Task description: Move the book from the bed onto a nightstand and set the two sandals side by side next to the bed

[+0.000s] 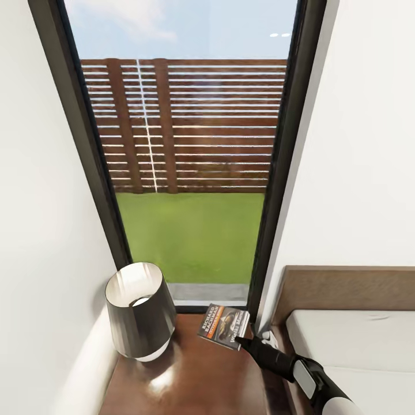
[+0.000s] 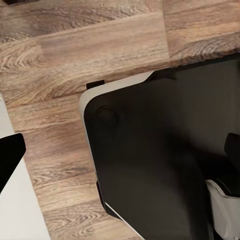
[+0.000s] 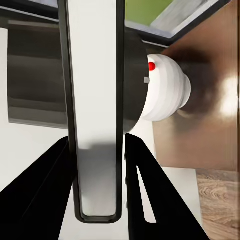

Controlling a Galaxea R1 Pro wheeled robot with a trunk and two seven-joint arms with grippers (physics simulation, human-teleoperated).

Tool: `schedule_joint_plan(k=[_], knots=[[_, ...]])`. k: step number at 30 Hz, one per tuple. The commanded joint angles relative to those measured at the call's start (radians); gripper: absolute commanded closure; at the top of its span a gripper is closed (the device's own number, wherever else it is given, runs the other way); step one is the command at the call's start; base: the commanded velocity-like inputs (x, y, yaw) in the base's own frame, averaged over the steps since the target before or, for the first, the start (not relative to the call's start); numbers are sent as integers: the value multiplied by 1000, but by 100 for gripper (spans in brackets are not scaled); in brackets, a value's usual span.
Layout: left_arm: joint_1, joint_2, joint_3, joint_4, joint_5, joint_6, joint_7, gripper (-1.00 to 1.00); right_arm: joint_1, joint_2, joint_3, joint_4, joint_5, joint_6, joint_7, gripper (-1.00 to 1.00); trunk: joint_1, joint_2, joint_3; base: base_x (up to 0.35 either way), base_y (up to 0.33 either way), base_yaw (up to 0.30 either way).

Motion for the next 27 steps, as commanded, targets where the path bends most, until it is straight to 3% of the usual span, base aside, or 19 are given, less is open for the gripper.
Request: schedule_joint_plan(k=[1, 8, 12, 20, 27], knots=[[-1, 0, -7, 0, 11, -2, -5, -100, -1, 1, -4, -1, -4, 8, -4, 100, 1, -2, -2, 7, 2, 0], [-24, 3, -3, 0, 15, 9, -3, -100, -1, 2, -2, 0, -4, 8, -19, 100, 1, -2, -2, 3, 1, 0], [-88, 4, 3, 3, 17, 40, -2, -100, -1, 2, -2, 0, -4, 8, -21, 100, 1, -2, -2, 0, 0, 0], [-217, 9, 10, 4, 24, 162, -2, -100, -1, 2, -3, 0, -4, 8, -22, 100, 1, -2, -2, 0, 0, 0], [-273, 12, 27, 4, 27, 195, -1, -100, -1, 2, -4, 0, -4, 8, -22, 100, 1, -2, -2, 0, 0, 0]])
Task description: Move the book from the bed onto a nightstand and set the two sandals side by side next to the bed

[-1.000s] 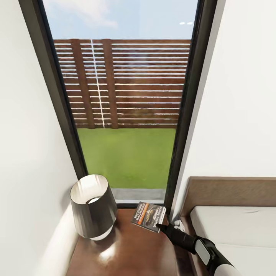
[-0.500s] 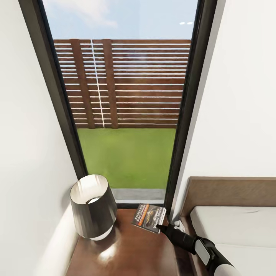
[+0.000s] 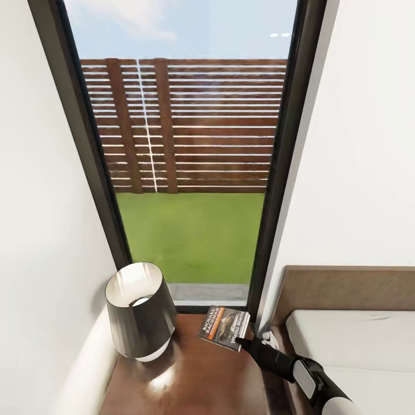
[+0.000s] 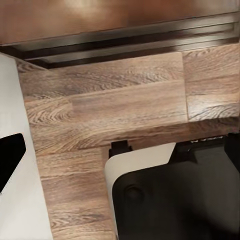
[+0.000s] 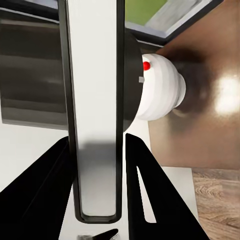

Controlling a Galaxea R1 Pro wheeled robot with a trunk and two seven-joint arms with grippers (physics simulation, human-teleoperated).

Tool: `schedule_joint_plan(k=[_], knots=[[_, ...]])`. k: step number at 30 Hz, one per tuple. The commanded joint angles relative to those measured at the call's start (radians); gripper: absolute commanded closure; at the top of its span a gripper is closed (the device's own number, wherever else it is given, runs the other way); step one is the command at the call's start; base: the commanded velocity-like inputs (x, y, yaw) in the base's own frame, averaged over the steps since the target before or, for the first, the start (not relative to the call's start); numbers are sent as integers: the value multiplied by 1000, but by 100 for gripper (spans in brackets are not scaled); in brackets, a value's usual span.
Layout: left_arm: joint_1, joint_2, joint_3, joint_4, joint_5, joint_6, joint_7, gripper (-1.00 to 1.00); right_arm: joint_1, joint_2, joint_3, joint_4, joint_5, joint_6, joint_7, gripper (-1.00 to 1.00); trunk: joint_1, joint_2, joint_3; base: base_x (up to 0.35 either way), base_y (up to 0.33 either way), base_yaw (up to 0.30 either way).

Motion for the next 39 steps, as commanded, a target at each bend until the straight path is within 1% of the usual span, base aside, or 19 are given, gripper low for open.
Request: schedule_joint_plan(k=[1, 9, 11, 17, 22, 34, 35, 39], knots=[[-6, 1, -5, 1, 10, -1, -4, -100, -1, 0, -4, -1, -4, 7, 1, 100, 1, -2, -2, 0, 0, 0], [-28, 1, 13, 1, 11, 12, -2, -100, 0, 0, -5, -2, -6, 7, 10, 100, 1, -2, -2, 0, 0, 0], [-36, 1, 24, 0, 11, 15, -2, -100, -1, 0, -3, -2, -7, 6, 12, 100, 1, -2, -2, 0, 0, 0], [-42, 1, 33, 0, 10, 17, 4, -100, 0, 0, -2, -2, -8, 5, 14, 100, 1, -2, -2, 0, 0, 0], [-43, 1, 35, -1, 10, 19, 19, -100, 0, -1, -4, -3, -8, 2, 16, 100, 1, -2, -2, 0, 0, 0], [-43, 1, 36, -2, 8, 17, 24, -100, 1, -1, -6, -3, -8, 2, 14, 100, 1, -2, -2, 0, 0, 0], [-48, 6, 35, -3, 8, 21, 30, -100, 5, -7, -12, -8, -12, -4, 20, 100, 1, -2, -2, 0, 0, 0], [-49, 6, 35, -3, 8, 23, 33, -100, 5, -7, -17, -14, -12, -28, 42, 100, 1, -2, -2, 0, 0, 0]])
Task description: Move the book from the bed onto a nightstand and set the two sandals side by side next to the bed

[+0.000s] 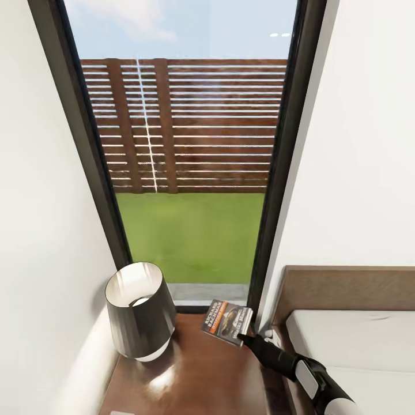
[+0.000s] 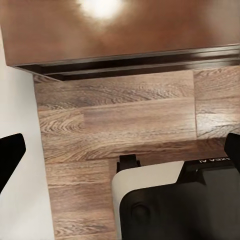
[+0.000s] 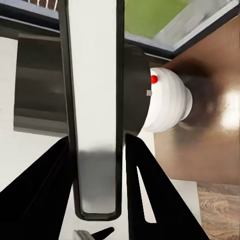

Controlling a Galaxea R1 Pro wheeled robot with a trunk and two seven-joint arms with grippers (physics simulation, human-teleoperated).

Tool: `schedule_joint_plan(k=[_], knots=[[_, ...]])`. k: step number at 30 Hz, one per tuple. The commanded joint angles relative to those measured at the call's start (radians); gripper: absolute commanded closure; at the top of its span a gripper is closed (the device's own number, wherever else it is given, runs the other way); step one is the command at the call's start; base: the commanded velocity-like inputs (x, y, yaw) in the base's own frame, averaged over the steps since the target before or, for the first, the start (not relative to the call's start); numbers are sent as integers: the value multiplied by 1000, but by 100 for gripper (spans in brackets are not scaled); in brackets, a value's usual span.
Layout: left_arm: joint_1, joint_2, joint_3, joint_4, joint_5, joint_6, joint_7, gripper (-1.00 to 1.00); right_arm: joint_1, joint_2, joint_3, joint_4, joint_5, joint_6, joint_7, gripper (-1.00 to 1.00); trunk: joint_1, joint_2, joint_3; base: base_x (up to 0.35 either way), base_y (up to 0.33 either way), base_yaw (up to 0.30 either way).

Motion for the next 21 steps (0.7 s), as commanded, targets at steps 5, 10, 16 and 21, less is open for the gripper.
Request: schedule_joint_plan(k=[5, 10, 16, 21], knots=[[-1, 0, -8, 0, 10, -1, -3, -100, -1, 0, -3, 0, -5, 7, 3, 100, 1, -2, -2, 0, 0, 0], [-1, 0, -8, 0, 10, -1, -3, -100, -1, 0, -3, 0, -5, 7, 3, 100, 1, -2, -2, 0, 0, 0], [-1, 0, -8, 0, 10, -1, -3, -100, -1, 0, -3, 0, -5, 7, 3, 100, 1, -2, -2, 0, 0, 0], [-1, 0, -8, 0, 10, -1, -3, -100, -1, 0, -3, 0, -5, 7, 3, 100, 1, -2, -2, 0, 0, 0]])
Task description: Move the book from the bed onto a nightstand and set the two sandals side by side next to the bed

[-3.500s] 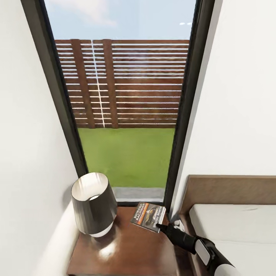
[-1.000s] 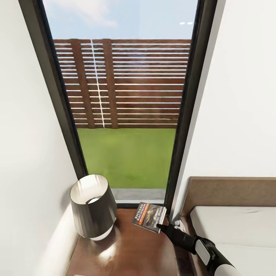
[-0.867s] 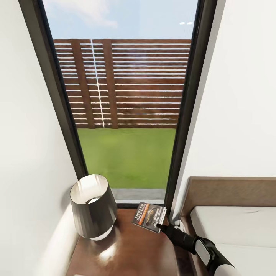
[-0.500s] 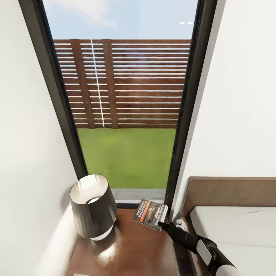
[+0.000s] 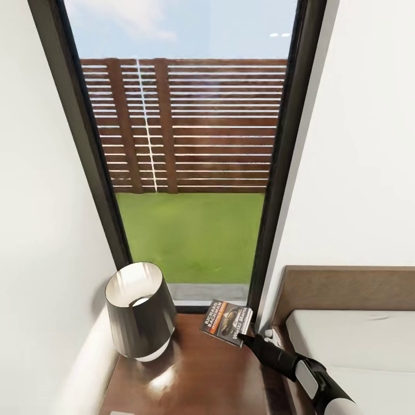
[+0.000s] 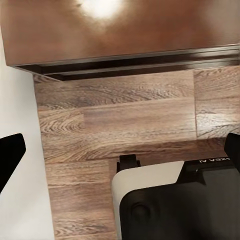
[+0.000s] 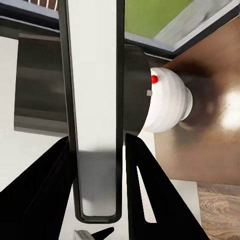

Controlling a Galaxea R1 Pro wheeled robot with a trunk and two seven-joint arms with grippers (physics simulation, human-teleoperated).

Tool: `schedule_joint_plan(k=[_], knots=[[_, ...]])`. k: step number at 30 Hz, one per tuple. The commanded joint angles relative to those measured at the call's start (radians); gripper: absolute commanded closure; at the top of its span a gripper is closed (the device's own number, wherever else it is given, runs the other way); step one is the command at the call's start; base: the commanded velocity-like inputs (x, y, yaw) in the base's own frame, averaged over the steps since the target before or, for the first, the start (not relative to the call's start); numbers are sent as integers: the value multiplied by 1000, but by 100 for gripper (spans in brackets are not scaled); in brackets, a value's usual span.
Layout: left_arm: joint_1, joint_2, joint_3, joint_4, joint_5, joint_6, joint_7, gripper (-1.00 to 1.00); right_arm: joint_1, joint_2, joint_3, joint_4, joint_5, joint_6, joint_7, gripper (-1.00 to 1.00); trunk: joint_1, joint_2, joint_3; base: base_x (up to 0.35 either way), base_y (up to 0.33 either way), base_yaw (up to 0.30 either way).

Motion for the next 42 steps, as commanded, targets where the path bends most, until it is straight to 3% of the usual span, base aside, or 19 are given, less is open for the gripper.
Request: schedule_joint_plan(k=[1, 11, 20, 30, 42], knots=[[-1, 0, -8, 0, 10, -1, -3, -100, -1, 0, -3, 0, -6, 7, 1, 100, 1, -2, -2, 0, 0, 0], [-1, 0, -8, 0, 10, 1, -3, -100, -1, 0, -3, 0, -6, 8, 0, 100, 1, -2, -2, 0, 0, 0], [-4, 3, -8, 0, 11, 15, -5, -100, -2, -8, -2, 1, -6, 29, -14, 100, 35, -65, -30, 0, 0, 0], [-4, 3, -8, 0, 11, 17, -5, -100, -2, -9, -1, 1, -6, 33, -16, 100, 35, -65, -30, 0, 0, 0], [-4, 4, -8, 0, 11, 17, -5, -100, -2, -9, -1, 1, -6, 33, -17, 100, 81, -149, -68, 0, 0, 0]])
